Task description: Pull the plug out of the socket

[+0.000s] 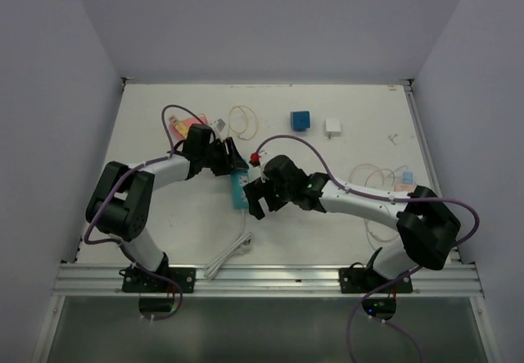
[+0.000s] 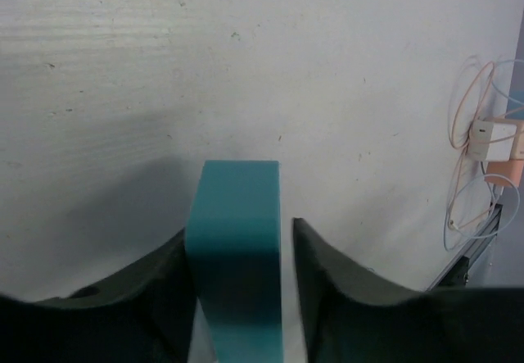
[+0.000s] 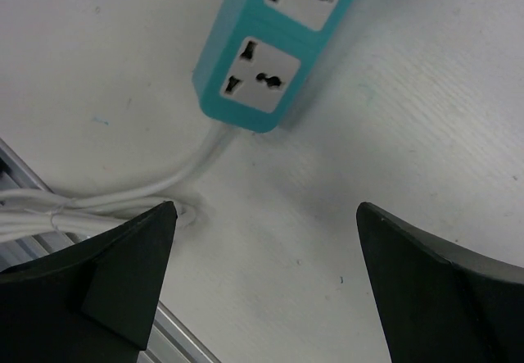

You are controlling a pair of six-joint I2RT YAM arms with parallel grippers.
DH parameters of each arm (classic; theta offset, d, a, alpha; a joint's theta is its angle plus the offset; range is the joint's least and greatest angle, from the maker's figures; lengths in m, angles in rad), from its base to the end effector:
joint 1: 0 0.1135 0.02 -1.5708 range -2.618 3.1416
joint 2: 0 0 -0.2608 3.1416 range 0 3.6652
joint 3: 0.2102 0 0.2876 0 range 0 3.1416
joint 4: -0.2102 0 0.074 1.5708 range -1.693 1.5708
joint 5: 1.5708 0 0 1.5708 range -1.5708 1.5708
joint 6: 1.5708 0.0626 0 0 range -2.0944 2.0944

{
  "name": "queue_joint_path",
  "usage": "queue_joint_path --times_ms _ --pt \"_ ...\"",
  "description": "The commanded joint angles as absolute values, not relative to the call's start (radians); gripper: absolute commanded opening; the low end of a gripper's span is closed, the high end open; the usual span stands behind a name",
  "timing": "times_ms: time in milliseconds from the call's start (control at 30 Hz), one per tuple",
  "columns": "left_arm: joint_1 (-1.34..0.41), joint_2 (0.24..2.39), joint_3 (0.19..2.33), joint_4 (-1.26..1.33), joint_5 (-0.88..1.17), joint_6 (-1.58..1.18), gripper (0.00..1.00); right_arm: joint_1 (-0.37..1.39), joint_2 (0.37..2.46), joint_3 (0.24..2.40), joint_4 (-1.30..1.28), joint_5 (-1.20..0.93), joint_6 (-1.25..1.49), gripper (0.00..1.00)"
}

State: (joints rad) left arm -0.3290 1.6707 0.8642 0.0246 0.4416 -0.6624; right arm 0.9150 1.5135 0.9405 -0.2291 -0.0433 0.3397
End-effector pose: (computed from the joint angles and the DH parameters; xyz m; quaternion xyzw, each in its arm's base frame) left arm 0.3478 -0.1470 0.1195 -0.0665 0.9023 -0.3562 0.2337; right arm 0.2228 0.2940 0.1737 -0.2707 0.8864 0.2363 0.2917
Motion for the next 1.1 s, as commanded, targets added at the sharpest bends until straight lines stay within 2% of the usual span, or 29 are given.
queue_joint_path --times_ms 0,67,100,200,267,600,700,767,833,933,1033,1067 --pt "-0.328 1.695 0.916 0.072 0.439 -0.658 0.59 0.968 1.506 0.986 -0.239 -0.057 0.284 0.96" --pt "-0.327 1.686 0.928 0.045 0.43 -0.643 0.71 0.997 1.52 1.009 -0.262 -0.057 0.256 0.95" --pt "-0.327 1.68 0.933 0.034 0.425 -0.637 0.81 1.006 1.528 1.018 -0.27 -0.054 0.249 0.95" --pt "-0.325 1.651 0.945 0.002 0.388 -0.615 0.96 1.045 1.557 1.051 -0.296 -0.057 0.221 0.95" --pt "-0.322 1.62 0.951 -0.06 0.368 -0.606 1.0 1.075 1.58 1.071 -0.305 -0.077 0.19 0.95" --pt "-0.18 1.421 1.003 -0.261 0.233 -0.519 1.0 1.203 1.664 1.189 -0.416 -0.273 -0.05 0.93" --pt "-0.12 1.358 1.019 -0.348 0.123 -0.465 1.0 1.227 1.729 1.249 -0.478 -0.296 -0.115 0.93" --pt "-0.085 1.295 0.993 -0.377 -0.047 -0.468 1.0 1.242 1.773 1.29 -0.515 -0.316 -0.152 0.93" --pt "-0.069 1.22 0.953 -0.368 -0.09 -0.494 1.0 1.249 1.814 1.313 -0.538 -0.319 -0.169 0.93" --pt "-0.034 1.137 0.859 -0.339 -0.17 -0.508 0.99 1.249 1.873 1.359 -0.563 -0.31 -0.195 0.89" --pt "-0.005 1.075 0.793 -0.324 -0.224 -0.503 0.99 1.249 1.917 1.396 -0.616 -0.295 -0.224 0.81" --pt "-0.003 1.059 0.766 -0.308 -0.238 -0.505 0.98 1.249 1.937 1.413 -0.623 -0.288 -0.232 0.74"
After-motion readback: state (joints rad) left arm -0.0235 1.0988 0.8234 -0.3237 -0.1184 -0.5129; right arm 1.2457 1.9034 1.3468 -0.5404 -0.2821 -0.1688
